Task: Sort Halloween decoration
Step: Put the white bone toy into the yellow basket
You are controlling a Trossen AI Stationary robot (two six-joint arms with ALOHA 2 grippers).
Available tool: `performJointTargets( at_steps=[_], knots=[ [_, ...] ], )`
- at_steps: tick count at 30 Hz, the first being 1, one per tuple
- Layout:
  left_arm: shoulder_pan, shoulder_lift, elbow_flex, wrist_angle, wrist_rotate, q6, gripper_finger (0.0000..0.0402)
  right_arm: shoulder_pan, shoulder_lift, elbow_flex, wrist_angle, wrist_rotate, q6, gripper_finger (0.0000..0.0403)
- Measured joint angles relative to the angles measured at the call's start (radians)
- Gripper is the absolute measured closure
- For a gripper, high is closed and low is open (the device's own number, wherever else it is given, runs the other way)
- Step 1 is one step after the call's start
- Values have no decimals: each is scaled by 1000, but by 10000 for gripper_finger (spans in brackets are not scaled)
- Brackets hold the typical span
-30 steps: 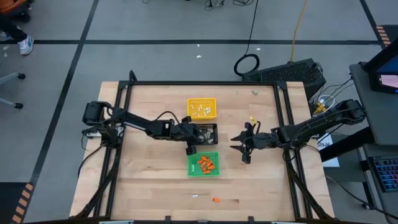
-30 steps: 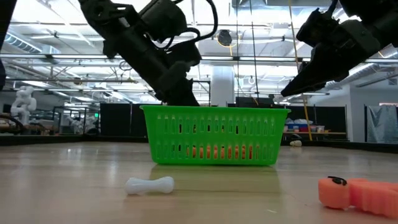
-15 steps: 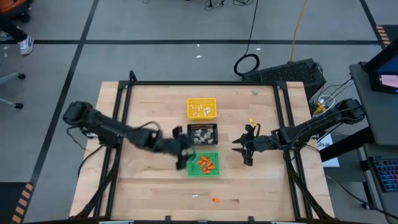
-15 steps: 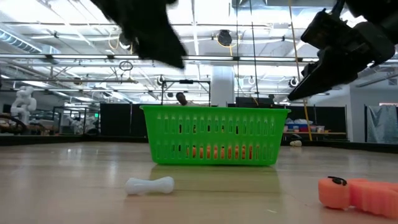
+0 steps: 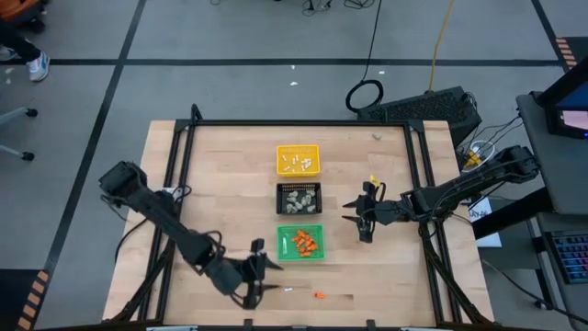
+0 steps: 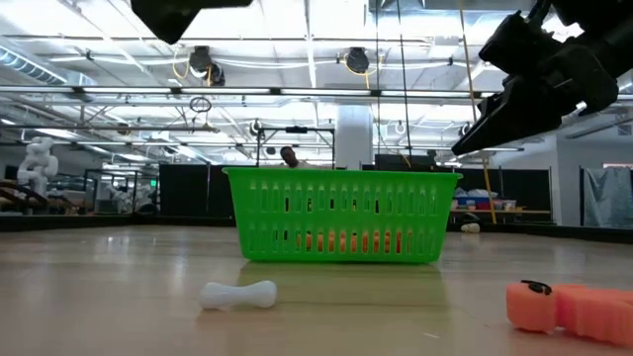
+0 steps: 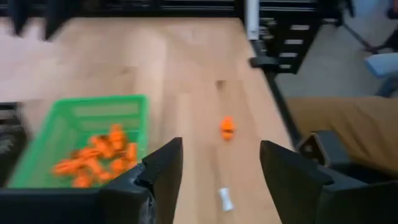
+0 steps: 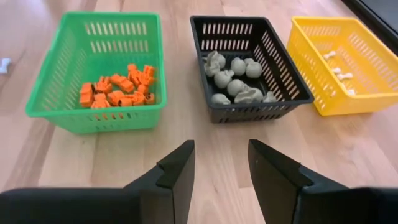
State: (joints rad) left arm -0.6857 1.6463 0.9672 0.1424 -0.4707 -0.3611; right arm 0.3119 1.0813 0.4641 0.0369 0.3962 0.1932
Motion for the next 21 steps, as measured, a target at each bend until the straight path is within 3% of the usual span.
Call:
performJointTargets(
  at_steps=[10,21],
  knots=[
    [-17,208,126,-31,29,-39,243,0,0,0,3,0,-2,268],
    [-6,339,167,-39,68,-232,249,0,0,0,12,0,-1,268]
  ],
)
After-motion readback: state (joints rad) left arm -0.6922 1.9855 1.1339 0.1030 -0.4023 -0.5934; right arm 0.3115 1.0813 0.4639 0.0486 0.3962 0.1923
